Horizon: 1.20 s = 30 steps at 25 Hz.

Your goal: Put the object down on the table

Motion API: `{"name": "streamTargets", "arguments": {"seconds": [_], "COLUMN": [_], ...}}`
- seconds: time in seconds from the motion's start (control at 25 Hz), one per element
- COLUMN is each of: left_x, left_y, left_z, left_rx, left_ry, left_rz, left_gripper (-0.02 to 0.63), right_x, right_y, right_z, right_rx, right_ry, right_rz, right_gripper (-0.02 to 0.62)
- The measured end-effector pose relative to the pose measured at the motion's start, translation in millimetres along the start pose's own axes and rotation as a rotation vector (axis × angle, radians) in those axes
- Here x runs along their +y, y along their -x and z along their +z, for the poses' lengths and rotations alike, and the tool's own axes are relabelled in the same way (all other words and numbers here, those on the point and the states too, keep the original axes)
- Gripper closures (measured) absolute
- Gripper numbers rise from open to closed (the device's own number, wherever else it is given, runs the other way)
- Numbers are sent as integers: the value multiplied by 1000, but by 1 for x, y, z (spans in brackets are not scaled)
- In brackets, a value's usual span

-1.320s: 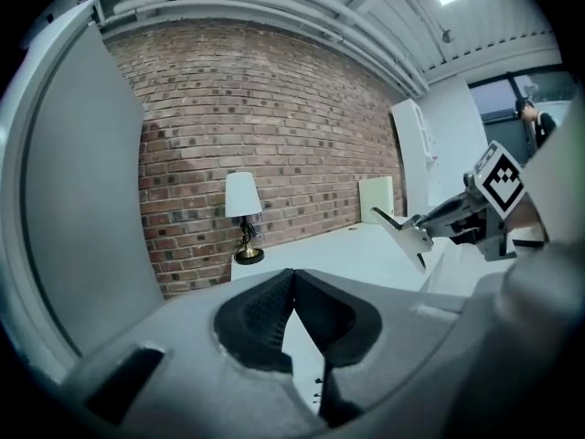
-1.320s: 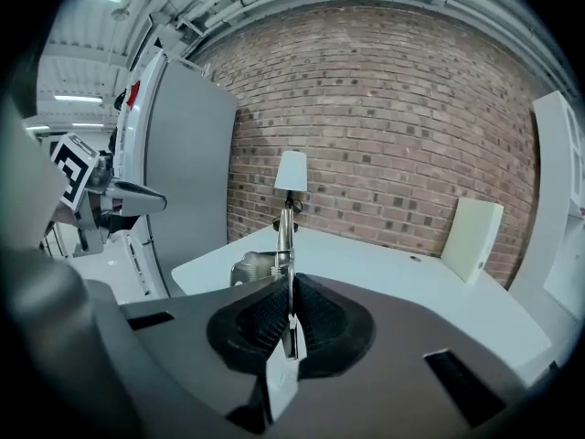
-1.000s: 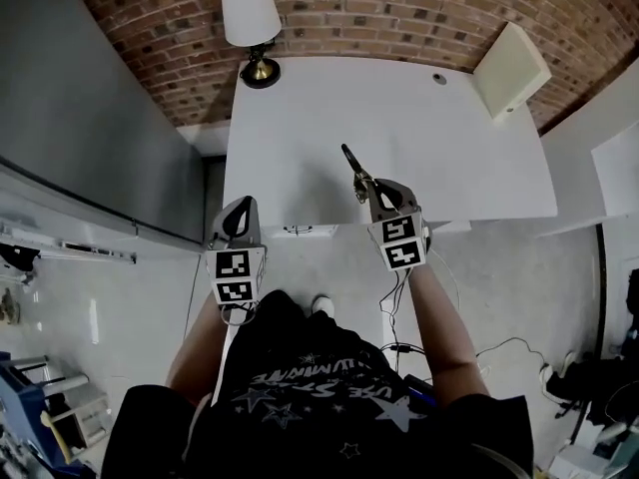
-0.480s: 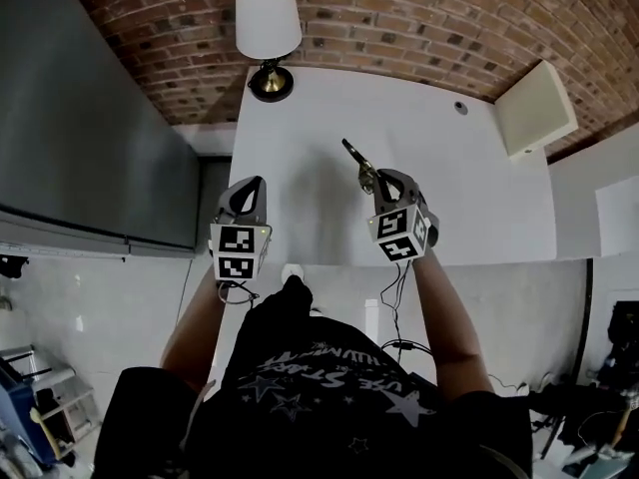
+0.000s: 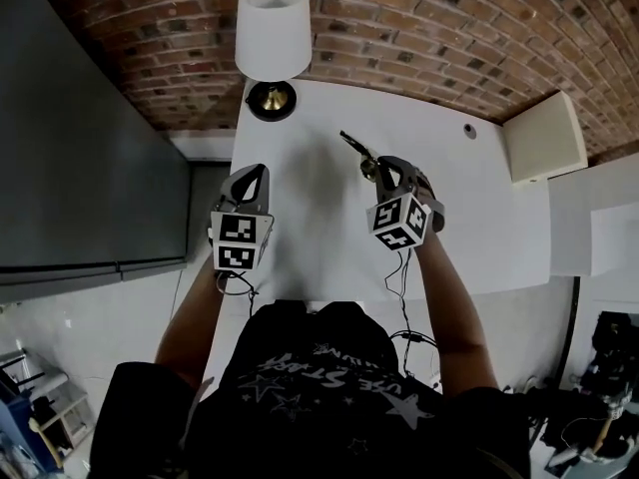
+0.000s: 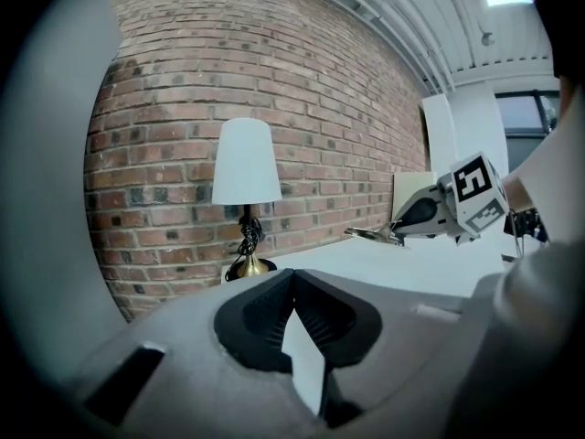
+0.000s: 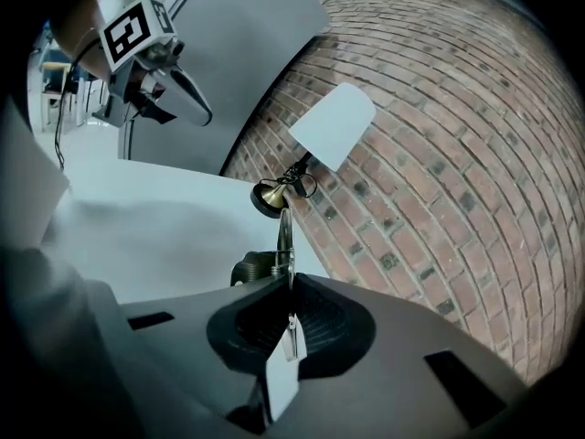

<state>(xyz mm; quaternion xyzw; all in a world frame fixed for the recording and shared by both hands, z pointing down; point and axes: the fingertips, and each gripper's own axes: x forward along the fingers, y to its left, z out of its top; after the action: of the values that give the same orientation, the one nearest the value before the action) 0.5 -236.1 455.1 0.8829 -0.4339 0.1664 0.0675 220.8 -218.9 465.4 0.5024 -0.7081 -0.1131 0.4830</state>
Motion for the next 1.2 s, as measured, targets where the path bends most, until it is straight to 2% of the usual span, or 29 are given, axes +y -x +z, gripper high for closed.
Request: {"name": "streamTargets", "arguments": {"seconds": [0.24, 0.44, 0.8, 1.2], "left_x": [8, 14, 36, 58], "left_y": [-24, -39, -82, -118], "left_z": [3, 10, 19, 8], "left_rx": [20, 27, 47, 83], "left_ry": [17, 20, 40, 44], "left_rz": [18, 77, 168, 175], "left_gripper": [589, 589, 589, 589], "right_x": [-25, -43, -65, -52], "right_y": [-34, -69, -139, -208], "right_z": [7, 9, 15, 27], "right_rx": [7, -16, -15, 29], "right_ry": [146, 247, 316, 407], "right_rz": [16, 36, 79, 110], "right_gripper": [591, 591, 591, 591]}}
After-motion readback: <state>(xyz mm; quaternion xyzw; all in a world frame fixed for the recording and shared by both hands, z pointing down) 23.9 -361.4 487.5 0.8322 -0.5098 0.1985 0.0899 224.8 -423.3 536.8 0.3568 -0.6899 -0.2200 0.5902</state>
